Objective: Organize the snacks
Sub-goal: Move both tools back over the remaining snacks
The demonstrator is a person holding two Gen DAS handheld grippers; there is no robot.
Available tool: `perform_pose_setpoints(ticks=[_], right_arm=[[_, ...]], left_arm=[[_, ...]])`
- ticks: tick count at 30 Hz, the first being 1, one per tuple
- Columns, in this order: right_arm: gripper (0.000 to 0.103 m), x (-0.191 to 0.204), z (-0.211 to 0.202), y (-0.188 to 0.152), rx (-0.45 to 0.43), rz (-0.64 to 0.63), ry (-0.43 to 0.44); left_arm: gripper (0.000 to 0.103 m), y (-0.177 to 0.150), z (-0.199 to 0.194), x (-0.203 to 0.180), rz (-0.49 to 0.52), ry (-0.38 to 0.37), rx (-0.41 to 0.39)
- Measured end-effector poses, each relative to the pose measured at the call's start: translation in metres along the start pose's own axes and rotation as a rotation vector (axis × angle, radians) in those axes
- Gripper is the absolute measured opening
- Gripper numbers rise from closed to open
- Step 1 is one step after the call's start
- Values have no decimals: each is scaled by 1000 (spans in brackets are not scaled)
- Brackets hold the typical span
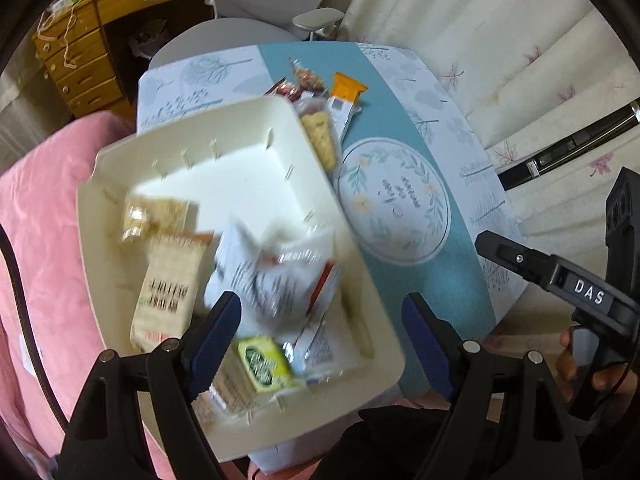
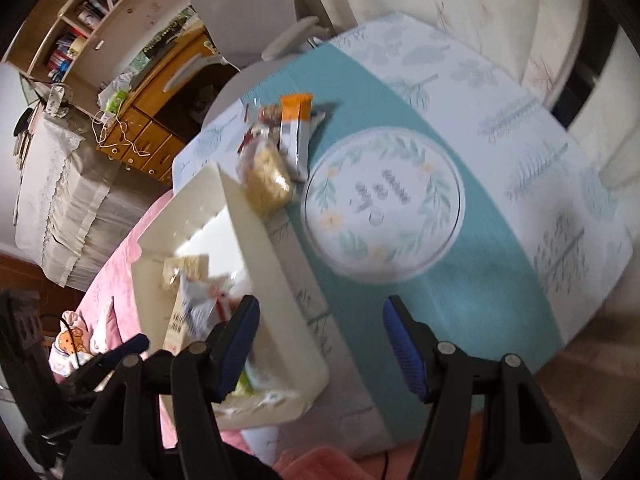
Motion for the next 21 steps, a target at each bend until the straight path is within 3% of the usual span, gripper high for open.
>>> perform_pose_setpoints(ticks=[11, 21], right_arm=[[65, -40, 34, 78, -80, -52, 141], [65, -42, 100, 133, -85, -193, 254]], left_arm=[[81, 88, 42, -50, 68, 156, 90], [81, 146, 101, -57, 18, 230, 214]])
Point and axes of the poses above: each gripper's, at about its wrist camera, not at the fingertips, and z roughly the way its jaws point, x to its left, y to its top, the point moved 4 cm from there along z, roughly the way its jaws point, and after that the axes turned 8 degrees about -z, right-handed, at the moved point
